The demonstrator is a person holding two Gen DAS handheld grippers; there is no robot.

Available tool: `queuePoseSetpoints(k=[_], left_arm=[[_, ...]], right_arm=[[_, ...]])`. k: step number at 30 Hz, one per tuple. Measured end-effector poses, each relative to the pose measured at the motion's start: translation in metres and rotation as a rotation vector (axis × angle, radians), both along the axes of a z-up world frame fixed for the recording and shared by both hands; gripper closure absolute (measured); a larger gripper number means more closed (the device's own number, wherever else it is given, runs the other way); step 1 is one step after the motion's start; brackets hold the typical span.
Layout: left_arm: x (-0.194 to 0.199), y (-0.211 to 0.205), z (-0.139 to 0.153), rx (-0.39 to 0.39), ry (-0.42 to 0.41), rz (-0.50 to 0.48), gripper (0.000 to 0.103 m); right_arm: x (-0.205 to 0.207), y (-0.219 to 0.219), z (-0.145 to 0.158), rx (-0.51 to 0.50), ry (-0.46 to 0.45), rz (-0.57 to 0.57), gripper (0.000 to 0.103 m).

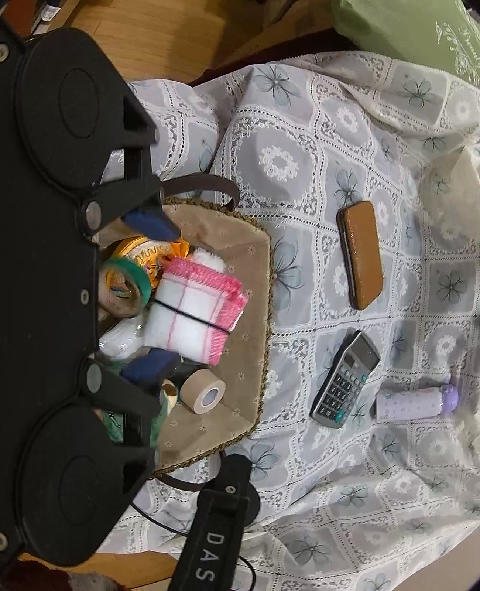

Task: Organize soft objects
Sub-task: 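Lower the green tape roll into the basket and open the left gripper, then lower the black handle into the basket and open the right gripper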

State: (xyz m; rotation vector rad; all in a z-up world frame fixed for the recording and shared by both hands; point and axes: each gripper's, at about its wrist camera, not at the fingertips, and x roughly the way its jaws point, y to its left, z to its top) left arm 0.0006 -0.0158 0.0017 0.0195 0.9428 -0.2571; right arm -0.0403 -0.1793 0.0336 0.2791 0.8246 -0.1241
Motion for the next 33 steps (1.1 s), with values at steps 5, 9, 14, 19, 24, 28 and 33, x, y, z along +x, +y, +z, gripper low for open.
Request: queuePoseSetpoints(k=[5, 9, 14, 19, 24, 28, 33], left_arm=[[-0.002, -0.003, 0.002, 0.022, -0.019, 0.006, 0.038], [-0.005, -0.005, 0.004, 0.061, -0.039, 0.01, 0.032], [-0.009, -0.003, 0.006, 0.094, -0.064, 0.021, 0.024], [-0.008, 0.0, 0.004, 0.115, -0.056, 0.041, 0.024], [-0.007, -0.001, 0.002, 0.158, -0.043, 0.052, 0.024], [-0.008, -0.001, 0.003, 0.143, -0.048, 0.036, 0.024], [-0.008, -0.001, 0.004, 0.142, -0.05, 0.034, 0.023]], right_arm=[[0.001, -0.003, -0.005, 0.012, 0.013, -0.006, 0.046], [0.002, -0.006, -0.007, 0.028, 0.021, -0.012, 0.046], [0.007, -0.004, -0.009, 0.029, 0.028, 0.0, 0.046], [0.013, -0.001, -0.012, 0.032, 0.043, 0.013, 0.045], [0.015, 0.0, -0.011, 0.025, 0.027, 0.017, 0.045], [0.018, -0.001, -0.008, 0.022, 0.009, 0.015, 0.037], [0.017, -0.003, -0.004, 0.022, -0.005, 0.008, 0.033]])
